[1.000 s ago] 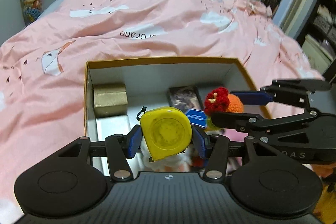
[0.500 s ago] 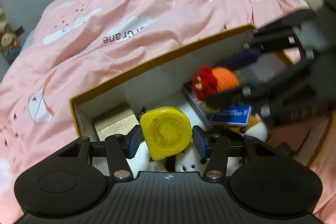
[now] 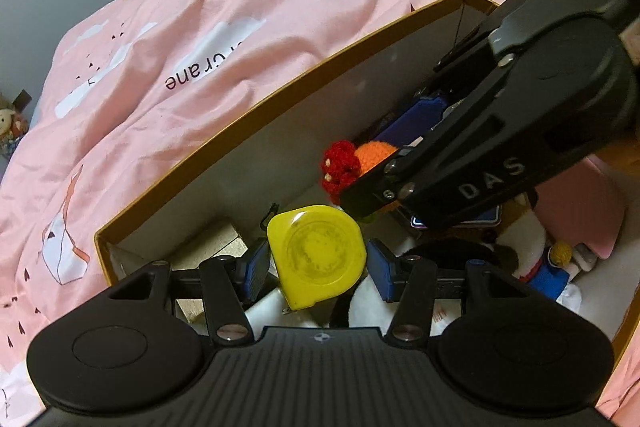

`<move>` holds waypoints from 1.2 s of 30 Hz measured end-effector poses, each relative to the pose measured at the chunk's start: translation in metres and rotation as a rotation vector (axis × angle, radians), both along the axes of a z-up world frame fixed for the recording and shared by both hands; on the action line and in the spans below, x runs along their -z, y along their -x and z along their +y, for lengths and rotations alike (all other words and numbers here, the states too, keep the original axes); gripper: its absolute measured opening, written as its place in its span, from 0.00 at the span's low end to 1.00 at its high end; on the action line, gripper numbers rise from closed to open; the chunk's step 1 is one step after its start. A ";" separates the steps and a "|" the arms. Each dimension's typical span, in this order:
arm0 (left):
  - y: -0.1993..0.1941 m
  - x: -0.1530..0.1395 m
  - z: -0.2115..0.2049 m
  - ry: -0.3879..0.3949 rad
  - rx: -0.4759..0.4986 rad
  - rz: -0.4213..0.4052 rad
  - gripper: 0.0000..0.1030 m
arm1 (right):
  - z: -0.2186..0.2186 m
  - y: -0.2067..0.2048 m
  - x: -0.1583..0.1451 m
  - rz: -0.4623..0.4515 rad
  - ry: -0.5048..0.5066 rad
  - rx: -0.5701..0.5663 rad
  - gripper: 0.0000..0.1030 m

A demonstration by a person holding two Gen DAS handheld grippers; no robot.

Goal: Organize objects
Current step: 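Lower both items into the box and open both tools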

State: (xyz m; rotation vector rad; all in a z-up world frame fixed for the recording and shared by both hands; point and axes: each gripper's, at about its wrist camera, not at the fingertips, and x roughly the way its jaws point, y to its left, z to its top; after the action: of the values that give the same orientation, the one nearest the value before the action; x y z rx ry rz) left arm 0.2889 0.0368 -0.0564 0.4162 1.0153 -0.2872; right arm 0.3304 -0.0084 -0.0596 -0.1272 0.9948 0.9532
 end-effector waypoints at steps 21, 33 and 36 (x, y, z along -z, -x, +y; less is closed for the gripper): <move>0.023 -0.023 0.023 0.111 -0.082 -0.080 0.73 | -0.004 -0.006 0.004 0.038 -0.032 0.071 0.46; 0.054 -0.044 0.060 0.228 -0.456 -0.116 0.71 | 0.024 0.000 0.013 0.011 0.094 0.108 0.46; 0.065 -0.045 0.057 0.256 -0.496 -0.132 0.71 | 0.026 -0.005 0.016 0.042 0.089 0.135 0.46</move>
State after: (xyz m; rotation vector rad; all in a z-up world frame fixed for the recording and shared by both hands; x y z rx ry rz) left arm 0.2243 0.0937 -0.0113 -0.0538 0.9052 0.0578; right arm 0.3351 0.0176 -0.0759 -0.1139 1.0711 0.7917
